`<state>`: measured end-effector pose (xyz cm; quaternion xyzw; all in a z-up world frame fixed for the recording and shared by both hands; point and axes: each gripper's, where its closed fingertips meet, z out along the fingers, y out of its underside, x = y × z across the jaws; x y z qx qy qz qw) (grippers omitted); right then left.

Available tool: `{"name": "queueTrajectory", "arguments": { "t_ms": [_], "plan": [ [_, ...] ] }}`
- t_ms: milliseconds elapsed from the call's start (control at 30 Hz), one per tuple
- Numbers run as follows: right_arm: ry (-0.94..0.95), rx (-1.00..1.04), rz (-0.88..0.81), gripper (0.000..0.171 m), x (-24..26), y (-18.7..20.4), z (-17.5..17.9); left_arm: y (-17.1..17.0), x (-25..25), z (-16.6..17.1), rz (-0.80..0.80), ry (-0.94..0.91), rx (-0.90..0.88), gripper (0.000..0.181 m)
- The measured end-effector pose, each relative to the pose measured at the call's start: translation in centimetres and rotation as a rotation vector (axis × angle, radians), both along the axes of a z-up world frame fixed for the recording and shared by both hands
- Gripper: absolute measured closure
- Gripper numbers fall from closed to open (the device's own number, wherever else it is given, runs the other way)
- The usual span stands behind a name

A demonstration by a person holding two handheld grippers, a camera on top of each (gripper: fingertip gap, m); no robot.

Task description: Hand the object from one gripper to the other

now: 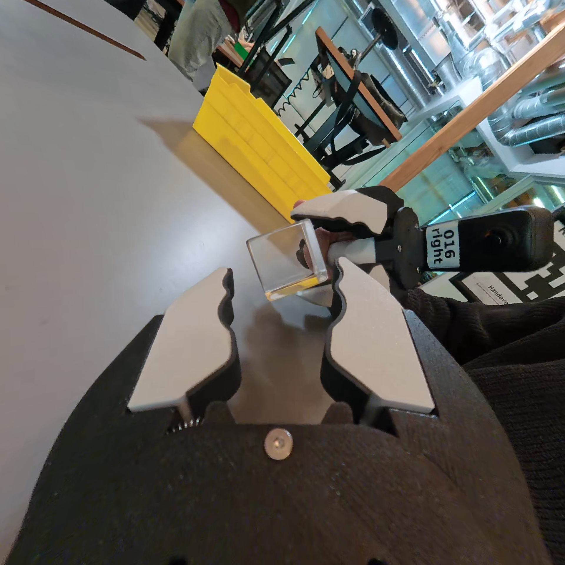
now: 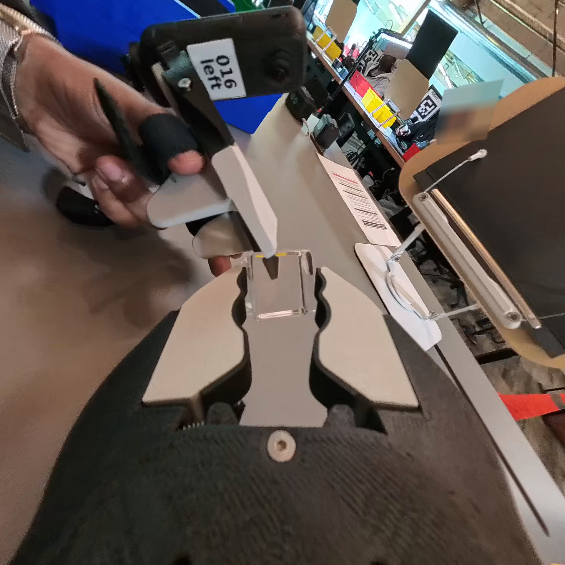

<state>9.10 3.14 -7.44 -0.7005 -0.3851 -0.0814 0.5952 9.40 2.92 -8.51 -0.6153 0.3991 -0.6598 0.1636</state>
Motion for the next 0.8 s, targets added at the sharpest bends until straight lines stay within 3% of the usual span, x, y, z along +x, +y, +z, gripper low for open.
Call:
{"name": "queueTrajectory", "arguments": {
  "t_ms": [467,800],
  "plan": [
    [-0.312,0.032,-0.006,0.128,-1.5,-0.2,-1.9,-1.0,0.1,-1.7,-0.044,0.109,-0.021,0.128],
    [-0.256,0.043,0.003,0.128,-1.6,-0.1,-1.7,-0.6,0.0,-1.8,-0.043,0.115,-0.023,0.133]
  ]
}}
